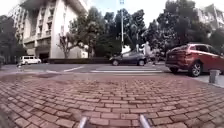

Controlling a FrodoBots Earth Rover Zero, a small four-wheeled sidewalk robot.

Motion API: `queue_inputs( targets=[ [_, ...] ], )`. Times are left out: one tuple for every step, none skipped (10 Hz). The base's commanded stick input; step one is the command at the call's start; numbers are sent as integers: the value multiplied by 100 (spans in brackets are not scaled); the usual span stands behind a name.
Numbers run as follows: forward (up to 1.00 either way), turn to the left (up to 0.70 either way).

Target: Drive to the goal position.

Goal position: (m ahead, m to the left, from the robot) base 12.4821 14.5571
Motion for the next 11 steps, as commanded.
queue_inputs(
  targets=[
    [70,14],
    [70,14],
    [70,14],
    [70,14],
    [70,14],
    [70,14],
    [70,14],
    [70,14],
    [70,14],
    [70,14],
    [70,14]
  ],
)
